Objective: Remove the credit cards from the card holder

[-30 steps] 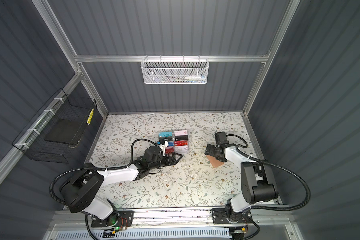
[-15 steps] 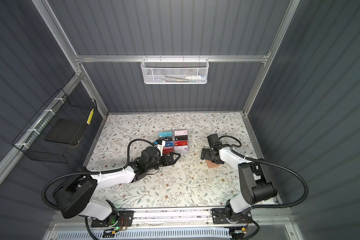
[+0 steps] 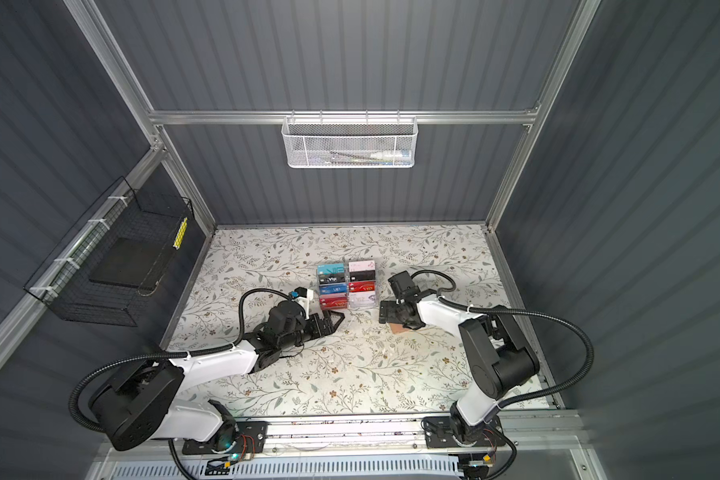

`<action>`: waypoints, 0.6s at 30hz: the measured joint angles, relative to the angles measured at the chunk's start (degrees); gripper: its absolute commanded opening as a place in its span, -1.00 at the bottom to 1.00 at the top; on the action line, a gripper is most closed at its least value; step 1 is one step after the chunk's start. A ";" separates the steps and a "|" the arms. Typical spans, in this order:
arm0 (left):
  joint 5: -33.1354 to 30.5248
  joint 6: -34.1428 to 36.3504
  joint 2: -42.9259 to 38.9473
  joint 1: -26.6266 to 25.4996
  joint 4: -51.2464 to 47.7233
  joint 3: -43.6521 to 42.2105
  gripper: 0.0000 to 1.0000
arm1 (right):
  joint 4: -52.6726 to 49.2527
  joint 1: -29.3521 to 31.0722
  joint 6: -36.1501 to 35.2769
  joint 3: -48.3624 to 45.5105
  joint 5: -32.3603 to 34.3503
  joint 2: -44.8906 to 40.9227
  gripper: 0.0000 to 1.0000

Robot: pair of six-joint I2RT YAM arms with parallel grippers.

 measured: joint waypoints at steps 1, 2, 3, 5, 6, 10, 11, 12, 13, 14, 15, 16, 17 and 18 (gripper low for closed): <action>-0.07 0.00 -0.28 0.17 -0.15 -0.11 1.00 | 0.85 0.70 0.35 -0.02 -0.70 0.09 0.98; -0.09 0.00 -0.50 0.20 -0.28 -0.17 1.00 | 1.97 1.40 0.81 -0.15 -1.64 0.11 0.98; -0.09 0.00 -0.63 0.20 -0.31 -0.17 1.00 | 3.06 1.90 1.25 -0.39 -2.60 0.11 0.98; -0.09 0.00 -0.76 0.20 -0.35 -0.20 1.00 | 5.01 2.60 1.73 -1.03 -3.98 -0.04 0.98; -0.09 0.00 -0.76 0.20 -0.37 -0.20 1.00 | 5.75 2.69 1.88 -1.49 -4.42 -0.28 0.98; -0.09 0.00 -0.76 0.20 -0.59 -0.20 1.00 | 7.80 2.21 2.45 -4.22 -5.29 -2.67 0.98; -0.09 0.00 -0.76 0.20 -0.57 -0.20 1.00 | 8.13 1.90 2.60 -5.11 -5.68 -3.50 0.98; -0.09 0.00 -0.74 0.20 -0.57 -0.20 1.00 | 8.57 1.42 2.71 -6.08 -6.19 -4.28 0.98; -0.09 0.00 -0.70 0.20 -0.57 -0.20 1.00 | 8.98 0.96 2.84 -6.71 -6.64 -4.74 0.98; -0.07 0.00 -0.52 0.20 -0.52 -0.20 1.00 | 9.40 0.39 2.91 -7.34 -7.04 -5.11 0.98; -0.07 0.00 -0.31 0.20 -0.50 -0.20 1.00 | 10.05 -0.11 2.95 -8.02 -7.37 -5.35 0.98; -0.04 0.00 -0.04 0.20 -0.50 -0.20 1.00 | 10.60 -0.50 3.08 -8.61 -7.65 -5.49 0.98; -0.02 0.00 0.37 0.20 -0.44 -0.20 1.00 | 11.54 -0.87 3.30 -9.16 -8.11 -5.81 0.98; 0.13 0.00 0.83 0.20 -0.26 -0.20 1.00 | 12.35 -1.11 3.45 -9.75 -8.52 -6.12 0.98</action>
